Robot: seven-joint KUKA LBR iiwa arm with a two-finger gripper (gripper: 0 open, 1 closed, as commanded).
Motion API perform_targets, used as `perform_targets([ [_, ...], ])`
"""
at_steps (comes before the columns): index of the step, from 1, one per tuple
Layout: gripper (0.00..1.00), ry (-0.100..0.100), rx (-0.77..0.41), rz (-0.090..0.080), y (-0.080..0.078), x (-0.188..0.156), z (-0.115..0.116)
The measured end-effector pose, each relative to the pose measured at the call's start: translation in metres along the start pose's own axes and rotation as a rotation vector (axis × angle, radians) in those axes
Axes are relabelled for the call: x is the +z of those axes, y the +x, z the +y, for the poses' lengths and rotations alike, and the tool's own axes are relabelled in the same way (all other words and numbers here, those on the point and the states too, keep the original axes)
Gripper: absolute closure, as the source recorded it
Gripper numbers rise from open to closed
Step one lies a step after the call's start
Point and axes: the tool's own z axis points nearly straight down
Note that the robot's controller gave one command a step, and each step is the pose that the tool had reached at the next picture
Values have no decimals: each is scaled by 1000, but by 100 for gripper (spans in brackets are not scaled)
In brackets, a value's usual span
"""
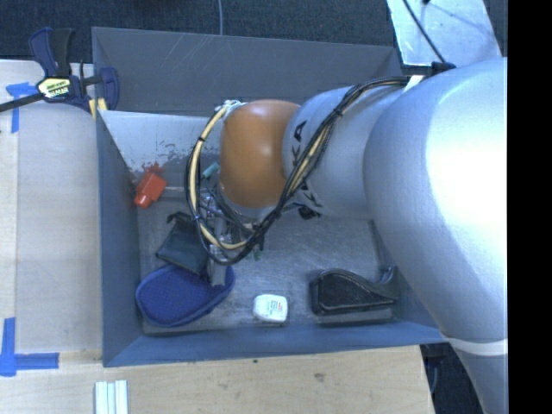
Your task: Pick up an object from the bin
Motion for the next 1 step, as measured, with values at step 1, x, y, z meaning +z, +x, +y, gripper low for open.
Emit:
perform_targets([
  [1,0,-3,-320,-9,24,-33,76],
])
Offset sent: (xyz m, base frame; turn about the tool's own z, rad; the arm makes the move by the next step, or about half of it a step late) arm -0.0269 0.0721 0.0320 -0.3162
